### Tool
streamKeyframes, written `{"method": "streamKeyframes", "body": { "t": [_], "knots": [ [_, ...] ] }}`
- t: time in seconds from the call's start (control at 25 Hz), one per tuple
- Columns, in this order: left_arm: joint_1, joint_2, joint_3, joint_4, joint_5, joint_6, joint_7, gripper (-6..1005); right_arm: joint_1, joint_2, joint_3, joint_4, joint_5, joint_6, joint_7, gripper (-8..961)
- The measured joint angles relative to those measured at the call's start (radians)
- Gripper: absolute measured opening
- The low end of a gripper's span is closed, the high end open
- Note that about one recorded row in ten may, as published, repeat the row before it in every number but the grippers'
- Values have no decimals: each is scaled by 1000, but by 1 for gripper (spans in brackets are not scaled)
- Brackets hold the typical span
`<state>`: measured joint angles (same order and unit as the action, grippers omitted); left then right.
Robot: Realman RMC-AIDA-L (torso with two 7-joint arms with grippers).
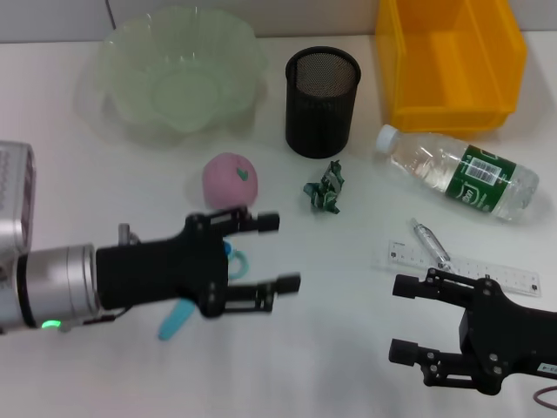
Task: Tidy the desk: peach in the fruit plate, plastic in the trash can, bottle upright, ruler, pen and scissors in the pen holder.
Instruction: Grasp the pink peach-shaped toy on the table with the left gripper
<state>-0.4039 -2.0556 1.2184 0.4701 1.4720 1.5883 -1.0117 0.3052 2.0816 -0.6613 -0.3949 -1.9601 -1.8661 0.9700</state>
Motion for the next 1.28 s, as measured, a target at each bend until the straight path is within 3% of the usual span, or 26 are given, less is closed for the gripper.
{"method": "streamKeyframes", "body": {
  "t": [0.08,0.16,0.32,0.6,0.68,0.72,0.76,0.92,1.08,1.16,1.2,1.28],
  "knots": [
    [3,-20,-70,14,-8,-7,19,823,0,0,0,5,0,3,0,784],
    [-10,-23,-78,13,-24,-25,15,823,0,0,0,6,0,3,0,784],
    [-42,-19,-76,22,-38,-74,-51,823,1,0,0,7,0,2,0,784],
    [-110,-14,-52,159,50,-281,-364,822,0,1,0,9,0,0,-1,784],
    [-132,-13,-39,262,151,-359,-533,822,0,1,0,15,0,0,-1,784],
    [-132,-13,-39,262,151,-359,-533,822,0,1,0,15,0,0,-1,784],
    [-147,-13,-37,324,234,-387,-652,822,3,1,0,20,0,0,-1,784],
    [-172,-9,-37,409,385,-395,-849,822,7,2,-2,24,0,3,-2,784],
    [-214,-11,-34,559,690,-297,-1150,821,10,2,-2,24,0,8,-2,784],
    [-214,-11,-34,559,690,-297,-1150,821,12,2,-1,24,0,8,-2,784],
    [-231,-13,-23,592,778,-253,-1242,821,12,2,-1,24,0,8,-2,784],
    [-240,-14,-10,608,827,-235,-1303,821,13,2,0,24,0,9,-3,784]
  ]
}}
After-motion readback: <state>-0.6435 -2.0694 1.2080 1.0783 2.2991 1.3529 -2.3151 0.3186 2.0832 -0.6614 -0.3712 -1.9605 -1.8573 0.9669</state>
